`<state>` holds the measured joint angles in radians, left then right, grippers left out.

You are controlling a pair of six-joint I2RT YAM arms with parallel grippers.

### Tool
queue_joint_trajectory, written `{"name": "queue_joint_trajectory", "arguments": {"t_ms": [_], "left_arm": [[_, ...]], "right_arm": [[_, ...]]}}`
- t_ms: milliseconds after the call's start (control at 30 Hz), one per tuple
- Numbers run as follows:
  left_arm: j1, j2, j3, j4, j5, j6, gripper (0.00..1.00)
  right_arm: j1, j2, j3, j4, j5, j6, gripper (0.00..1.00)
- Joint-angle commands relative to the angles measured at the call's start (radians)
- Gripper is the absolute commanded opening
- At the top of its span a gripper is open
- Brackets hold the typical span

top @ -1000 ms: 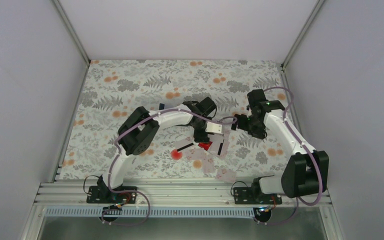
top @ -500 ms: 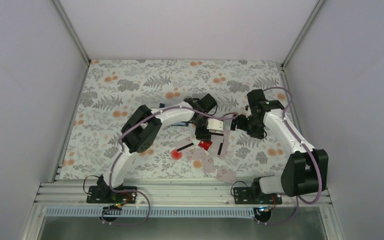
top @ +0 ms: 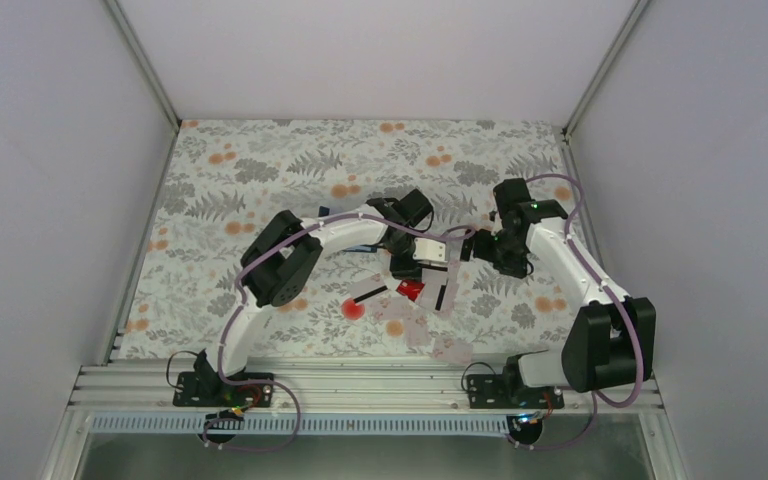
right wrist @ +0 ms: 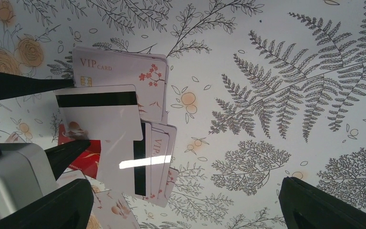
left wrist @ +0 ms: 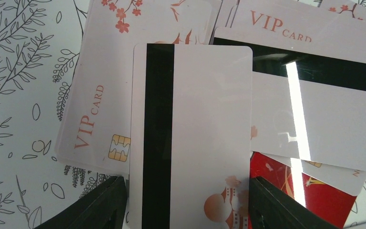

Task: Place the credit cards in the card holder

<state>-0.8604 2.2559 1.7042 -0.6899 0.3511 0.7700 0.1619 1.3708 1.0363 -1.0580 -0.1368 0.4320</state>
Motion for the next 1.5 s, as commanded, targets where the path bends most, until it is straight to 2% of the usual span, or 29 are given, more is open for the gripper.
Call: {"name": "queue_joint_trajectory", "arguments": {"t_ms": [0,367,967,1200,1467], "left_arm": [[-0.005,0.015,-0.026,-0.039,-0.027,0.004,0.62],[-0.005,0.003,0.038,-0.045,-0.027,-0.031,0.48],[0.043,-0.082,0.115,-0.037,0.075,-0.14,0.45],[0.111,-0.148,0.189,-0.032,0.16,-0.259,0.45],[0.148,-0.218,0.25,-0.036,0.175,-0.43,0.45]], "right_arm": [[-0.006,0.011,0.018,0.018,-0.009,-0.015,0.99],[-0.008,-0.012,0.043,0.021,0.009,-0.008,0.99],[-0.007,-0.11,0.127,0.048,0.071,0.052,0.99],[-0.008,-0.145,0.144,0.137,-0.013,0.072,0.98],[-0.007,-0.11,0.173,0.309,-0.272,0.133,0.92]]}}
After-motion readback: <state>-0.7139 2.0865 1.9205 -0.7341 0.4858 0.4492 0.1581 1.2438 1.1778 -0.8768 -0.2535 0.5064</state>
